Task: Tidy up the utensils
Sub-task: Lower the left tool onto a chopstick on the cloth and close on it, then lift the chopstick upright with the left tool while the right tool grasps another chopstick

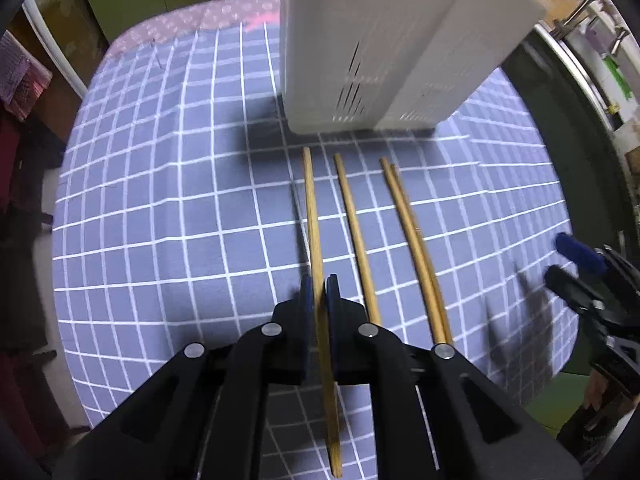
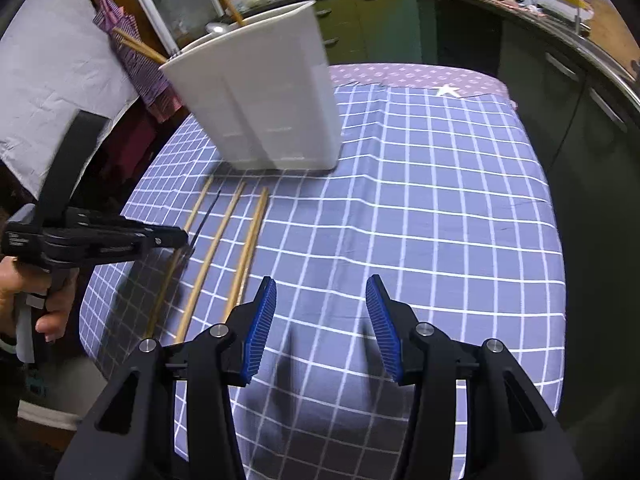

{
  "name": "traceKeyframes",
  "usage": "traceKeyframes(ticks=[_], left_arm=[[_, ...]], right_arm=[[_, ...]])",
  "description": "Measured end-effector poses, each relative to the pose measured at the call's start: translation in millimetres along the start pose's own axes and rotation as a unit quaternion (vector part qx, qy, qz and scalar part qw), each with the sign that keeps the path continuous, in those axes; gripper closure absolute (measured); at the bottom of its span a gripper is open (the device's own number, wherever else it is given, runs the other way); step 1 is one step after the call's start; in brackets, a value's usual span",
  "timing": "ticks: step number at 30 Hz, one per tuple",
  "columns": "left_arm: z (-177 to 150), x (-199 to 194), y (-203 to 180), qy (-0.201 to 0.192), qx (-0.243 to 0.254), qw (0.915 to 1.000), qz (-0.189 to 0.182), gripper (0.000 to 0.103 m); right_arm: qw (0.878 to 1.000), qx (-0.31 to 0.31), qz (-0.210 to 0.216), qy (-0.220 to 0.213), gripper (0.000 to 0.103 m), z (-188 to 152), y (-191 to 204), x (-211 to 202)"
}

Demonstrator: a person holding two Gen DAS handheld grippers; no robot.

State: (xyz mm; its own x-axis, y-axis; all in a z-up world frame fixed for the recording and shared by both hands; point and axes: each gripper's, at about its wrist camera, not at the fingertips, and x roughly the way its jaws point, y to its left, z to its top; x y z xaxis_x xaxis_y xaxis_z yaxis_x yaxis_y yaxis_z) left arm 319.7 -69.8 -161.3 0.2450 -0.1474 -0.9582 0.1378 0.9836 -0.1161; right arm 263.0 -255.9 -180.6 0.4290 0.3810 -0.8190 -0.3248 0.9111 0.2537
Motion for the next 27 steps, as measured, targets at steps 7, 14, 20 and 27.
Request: traceKeyframes(ticks=[7, 14, 20, 27], left_arm=[[-26, -51, 2, -0.075, 0.025, 0.9966, -0.025, 0.096], [-51, -89, -9, -0.138, 0.049, 0.9887, -0.030, 0.096], [-71, -112, -7, -0.179, 0.062, 0.9814, -0.033, 0.096], [-81, -122, -4, -0.192, 0.066, 0.9784, -0.039, 0.096]], right_arm=[[0.999, -0.025, 0.001, 0.027, 0.054, 8, 24, 22], [0.997, -0.029, -0.002, 0.067, 0.058, 25, 33, 53], [0.994, -0.027, 0.013, 0.102, 0.075, 40, 41, 77], [0.992, -0.044, -0.010, 0.114, 0.075, 45, 57, 92]])
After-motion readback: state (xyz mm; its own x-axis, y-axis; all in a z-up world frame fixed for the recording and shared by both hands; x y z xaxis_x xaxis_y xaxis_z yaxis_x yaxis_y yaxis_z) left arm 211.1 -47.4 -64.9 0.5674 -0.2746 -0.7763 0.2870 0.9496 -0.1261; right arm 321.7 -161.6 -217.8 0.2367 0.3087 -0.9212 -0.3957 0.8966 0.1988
